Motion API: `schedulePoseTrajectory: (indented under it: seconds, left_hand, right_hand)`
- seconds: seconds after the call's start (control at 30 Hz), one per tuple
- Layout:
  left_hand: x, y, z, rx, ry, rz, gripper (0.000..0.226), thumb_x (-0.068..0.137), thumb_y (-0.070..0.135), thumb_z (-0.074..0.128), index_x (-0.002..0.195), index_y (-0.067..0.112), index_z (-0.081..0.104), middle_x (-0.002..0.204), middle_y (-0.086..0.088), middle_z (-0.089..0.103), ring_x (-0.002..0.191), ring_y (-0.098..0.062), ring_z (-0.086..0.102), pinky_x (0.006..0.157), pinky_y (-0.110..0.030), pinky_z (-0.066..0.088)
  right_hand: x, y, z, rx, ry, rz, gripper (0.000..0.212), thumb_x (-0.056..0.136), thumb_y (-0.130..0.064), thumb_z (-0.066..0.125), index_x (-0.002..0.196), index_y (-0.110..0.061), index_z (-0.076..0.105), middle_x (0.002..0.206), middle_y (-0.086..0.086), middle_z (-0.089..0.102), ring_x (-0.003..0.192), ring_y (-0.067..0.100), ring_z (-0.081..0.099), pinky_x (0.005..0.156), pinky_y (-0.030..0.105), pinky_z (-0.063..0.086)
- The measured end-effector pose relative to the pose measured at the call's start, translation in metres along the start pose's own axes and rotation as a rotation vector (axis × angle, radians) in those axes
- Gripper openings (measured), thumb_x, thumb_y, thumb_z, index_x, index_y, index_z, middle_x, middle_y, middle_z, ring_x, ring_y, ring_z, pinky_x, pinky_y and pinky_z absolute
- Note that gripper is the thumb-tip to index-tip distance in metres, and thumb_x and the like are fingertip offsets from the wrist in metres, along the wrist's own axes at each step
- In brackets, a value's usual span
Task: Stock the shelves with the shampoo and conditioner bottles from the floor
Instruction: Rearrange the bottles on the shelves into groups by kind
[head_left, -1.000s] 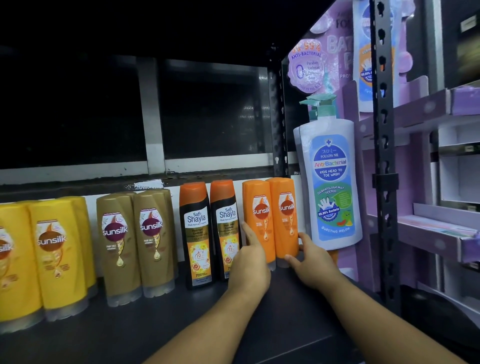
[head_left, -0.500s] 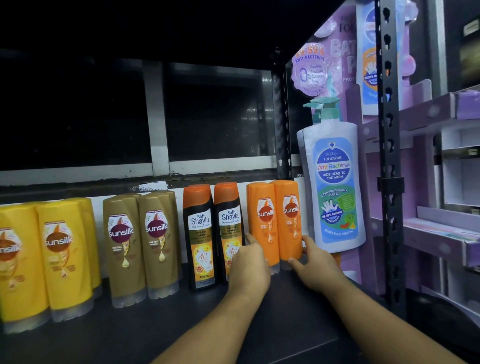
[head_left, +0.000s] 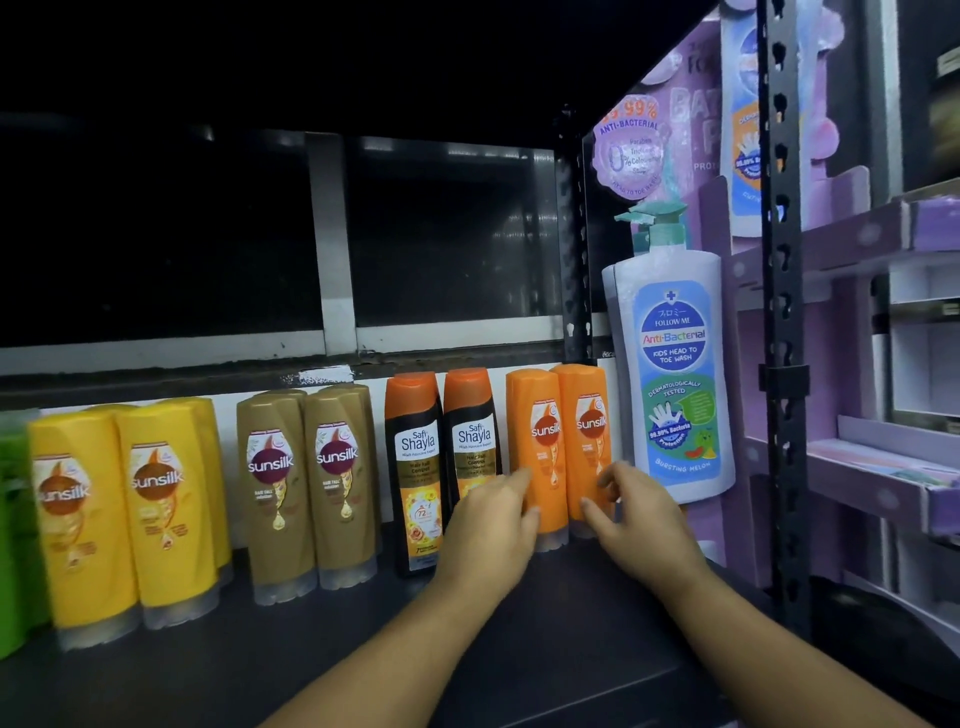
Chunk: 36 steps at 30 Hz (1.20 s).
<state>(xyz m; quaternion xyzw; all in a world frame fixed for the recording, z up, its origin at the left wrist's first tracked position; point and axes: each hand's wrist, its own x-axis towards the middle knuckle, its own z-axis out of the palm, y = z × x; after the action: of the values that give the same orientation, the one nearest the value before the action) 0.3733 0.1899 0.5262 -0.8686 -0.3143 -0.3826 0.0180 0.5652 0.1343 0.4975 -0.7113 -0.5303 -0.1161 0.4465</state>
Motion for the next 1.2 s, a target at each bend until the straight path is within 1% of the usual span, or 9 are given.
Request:
schedulePoseTrajectory:
  seconds: [0.1, 0.23, 0.33, 0.4, 0.5, 0.6, 0.73, 0.9, 1.2]
  left_hand:
    - [-0.023, -0.025, -0.025, -0.002, -0.193, 0.097, 0.038, 0.102, 0.043, 0.056, 0.137, 0.029, 0.060, 0.133, 0.011, 0.063, 0.118, -0.007, 0.057, 0.100, -0.029, 0.050]
    - [-0.049, -0.066, -0.055, -0.029, -0.501, 0.114, 0.046, 0.098, 0.056, 0.053, 0.137, 0.033, 0.060, 0.131, 0.019, 0.061, 0.118, 0.001, 0.055, 0.103, -0.034, 0.049]
    - [-0.065, -0.083, -0.066, -0.051, -0.629, 0.011, 0.060, 0.097, 0.066, 0.049, 0.151, 0.038, 0.047, 0.154, 0.021, 0.046, 0.139, -0.003, 0.044, 0.117, -0.035, 0.038]
    - [-0.074, -0.087, -0.066, -0.106, -0.651, -0.057, 0.063, 0.098, 0.067, 0.047, 0.155, 0.039, 0.042, 0.162, 0.020, 0.035, 0.149, -0.006, 0.032, 0.124, -0.035, 0.027]
    - [-0.074, -0.086, -0.063, -0.132, -0.653, -0.098, 0.066, 0.097, 0.069, 0.048, 0.156, 0.040, 0.039, 0.164, 0.021, 0.028, 0.153, -0.007, 0.023, 0.124, -0.032, 0.016]
    - [-0.071, -0.084, -0.065, -0.133, -0.639, -0.118, 0.067, 0.096, 0.071, 0.048, 0.155, 0.041, 0.040, 0.165, 0.020, 0.029, 0.154, -0.007, 0.020, 0.121, -0.030, 0.014]
    - [-0.076, -0.085, -0.064, -0.153, -0.627, -0.145, 0.063, 0.097, 0.068, 0.049, 0.153, 0.039, 0.045, 0.163, 0.016, 0.034, 0.153, -0.010, 0.026, 0.121, -0.032, 0.018]
    - [-0.077, -0.087, -0.062, -0.156, -0.613, -0.155, 0.061, 0.097, 0.067, 0.051, 0.151, 0.039, 0.048, 0.162, 0.015, 0.037, 0.152, -0.012, 0.030, 0.124, -0.035, 0.023]
    - [-0.075, -0.089, -0.061, -0.176, -0.606, -0.152, 0.061, 0.096, 0.066, 0.053, 0.151, 0.038, 0.049, 0.161, 0.015, 0.040, 0.150, -0.013, 0.033, 0.121, -0.035, 0.027]
  right_hand:
    - [-0.003, -0.002, 0.001, -0.051, -0.099, -0.108, 0.025, 0.091, -0.051, 0.066, 0.104, -0.033, 0.053, 0.103, -0.013, 0.060, 0.093, 0.008, 0.060, 0.083, 0.034, 0.057]
    - [-0.006, -0.010, 0.000, -0.136, -0.176, -0.187, 0.029, 0.089, -0.055, 0.065, 0.105, -0.034, 0.053, 0.106, -0.013, 0.061, 0.093, 0.007, 0.060, 0.083, 0.033, 0.057]
    - [-0.010, -0.020, -0.004, -0.178, -0.199, -0.202, 0.031, 0.090, -0.054, 0.066, 0.105, -0.032, 0.050, 0.106, -0.012, 0.059, 0.094, 0.010, 0.061, 0.081, 0.031, 0.056]
    - [-0.014, -0.025, -0.004, -0.186, -0.169, -0.185, 0.031, 0.089, -0.052, 0.068, 0.100, -0.031, 0.049, 0.099, -0.012, 0.058, 0.088, 0.011, 0.060, 0.075, 0.030, 0.053]
    - [-0.012, -0.036, 0.001, -0.217, -0.193, -0.078, 0.035, 0.086, -0.052, 0.071, 0.095, -0.027, 0.049, 0.089, -0.008, 0.060, 0.084, 0.018, 0.062, 0.071, 0.034, 0.051]
    - [-0.009, -0.055, 0.014, -0.171, -0.265, 0.159, 0.038, 0.082, -0.054, 0.075, 0.093, -0.024, 0.054, 0.091, -0.004, 0.060, 0.091, 0.024, 0.061, 0.082, 0.036, 0.051]
    - [-0.014, -0.062, 0.032, -0.082, -0.178, 0.379, 0.033, 0.081, -0.050, 0.074, 0.095, -0.024, 0.060, 0.103, 0.004, 0.064, 0.103, 0.031, 0.060, 0.100, 0.045, 0.046]
    - [-0.020, -0.060, 0.034, -0.107, -0.152, 0.382, 0.023, 0.087, -0.044, 0.070, 0.087, -0.024, 0.059, 0.095, 0.003, 0.065, 0.097, 0.029, 0.062, 0.097, 0.046, 0.048]
    - [-0.019, -0.061, 0.035, -0.183, -0.166, 0.352, 0.025, 0.091, -0.047, 0.066, 0.086, -0.023, 0.058, 0.093, 0.004, 0.065, 0.095, 0.029, 0.062, 0.097, 0.048, 0.049]
